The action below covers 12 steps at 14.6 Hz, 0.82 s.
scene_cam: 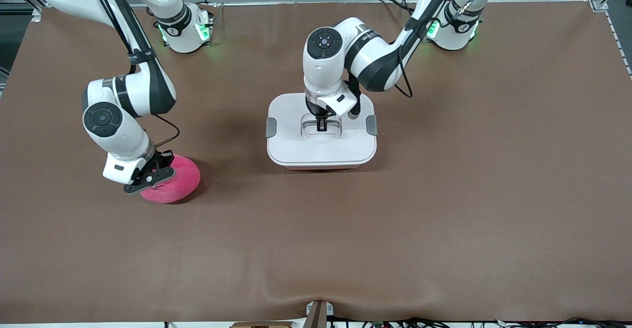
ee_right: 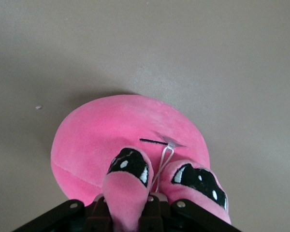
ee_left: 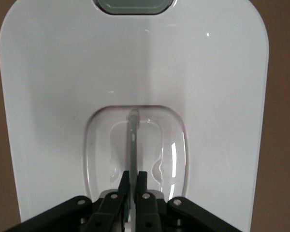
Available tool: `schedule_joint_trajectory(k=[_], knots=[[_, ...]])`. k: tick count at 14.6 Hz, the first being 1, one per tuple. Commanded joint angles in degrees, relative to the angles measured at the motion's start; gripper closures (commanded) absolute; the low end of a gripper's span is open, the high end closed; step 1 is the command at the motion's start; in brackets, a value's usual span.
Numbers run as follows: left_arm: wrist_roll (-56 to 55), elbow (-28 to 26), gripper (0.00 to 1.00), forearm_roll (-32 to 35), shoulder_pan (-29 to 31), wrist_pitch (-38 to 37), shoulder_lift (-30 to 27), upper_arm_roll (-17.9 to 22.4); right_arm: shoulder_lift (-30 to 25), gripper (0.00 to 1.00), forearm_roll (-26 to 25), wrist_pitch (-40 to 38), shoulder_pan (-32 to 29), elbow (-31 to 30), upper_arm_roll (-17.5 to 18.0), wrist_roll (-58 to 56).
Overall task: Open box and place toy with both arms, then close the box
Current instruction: 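Lift the lid off with the left gripper while the right gripper grasps the plush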
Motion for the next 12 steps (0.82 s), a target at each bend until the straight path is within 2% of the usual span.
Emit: schedule_joint_trajectory(k=[1, 7, 12], knots=[[-2.7, -1.7, 1.00, 1.1, -0.1, -0.1, -3.6, 0.2, -0.7, 1.00, -1.0, -0.3, -1.1, 0.2, 0.6, -3.3], [-2.7, -1.7, 1.00, 1.1, 0.2, -3.4, -6.6, 0.0, -1.5, 1.00, -0.9, -6.9, -0.9, 5.7, 0.8, -10.5], [-1.9, -1.7, 1.00, 1.1, 3.2, -5.2, -8.5, 0.1, -8.1, 1.00, 0.1, -10.4, -1.2, 5.6, 0.9, -26.5]])
